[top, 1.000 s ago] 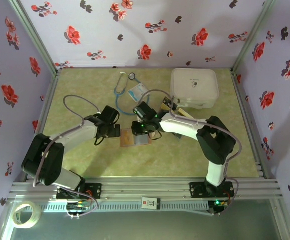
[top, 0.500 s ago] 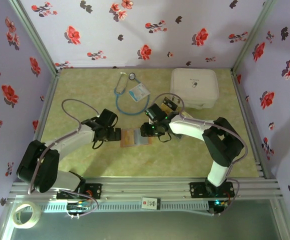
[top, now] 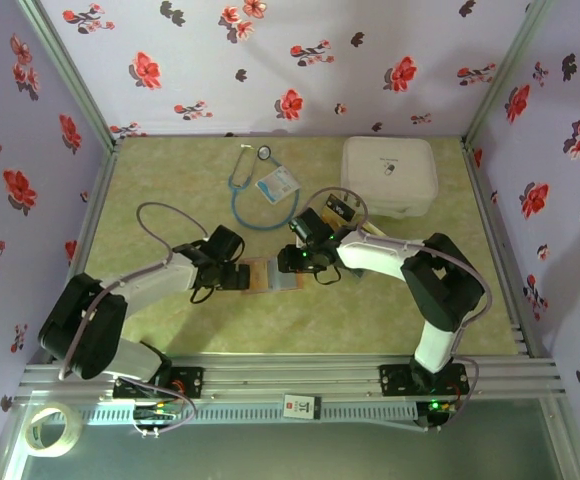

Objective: Put the credit cards into the card holder
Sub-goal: Flip over the card slot in the card holder.

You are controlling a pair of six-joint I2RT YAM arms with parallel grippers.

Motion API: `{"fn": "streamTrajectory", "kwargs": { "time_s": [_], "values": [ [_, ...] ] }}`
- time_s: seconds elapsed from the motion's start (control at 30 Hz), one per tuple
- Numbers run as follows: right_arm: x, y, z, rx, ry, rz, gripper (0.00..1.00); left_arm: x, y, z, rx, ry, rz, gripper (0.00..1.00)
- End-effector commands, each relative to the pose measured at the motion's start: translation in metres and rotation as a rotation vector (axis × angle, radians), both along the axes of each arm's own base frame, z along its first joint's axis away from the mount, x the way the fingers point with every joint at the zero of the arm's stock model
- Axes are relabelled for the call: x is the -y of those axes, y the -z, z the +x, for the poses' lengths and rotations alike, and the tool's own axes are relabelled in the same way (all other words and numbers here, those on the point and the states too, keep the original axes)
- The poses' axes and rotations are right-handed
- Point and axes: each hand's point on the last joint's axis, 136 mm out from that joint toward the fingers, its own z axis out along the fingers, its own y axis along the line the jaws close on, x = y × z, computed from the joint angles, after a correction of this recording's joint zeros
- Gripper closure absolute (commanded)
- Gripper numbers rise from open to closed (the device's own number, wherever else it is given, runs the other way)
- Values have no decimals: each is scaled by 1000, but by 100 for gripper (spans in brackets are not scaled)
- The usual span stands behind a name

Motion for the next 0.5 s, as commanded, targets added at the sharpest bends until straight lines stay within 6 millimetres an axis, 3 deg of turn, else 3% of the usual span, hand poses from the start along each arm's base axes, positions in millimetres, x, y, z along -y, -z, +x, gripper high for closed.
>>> {"fn": "streamTrajectory", "kwargs": {
  "time_s": [0.0, 0.47],
  "values": [
    [0, 6, 1, -19, 14, 3, 53, -1, 10, -4, -21, -5, 18, 0],
    [4, 25, 0, -51, 24, -23, 51, -11, 22, -6, -38, -10, 99, 0]
  ]
}}
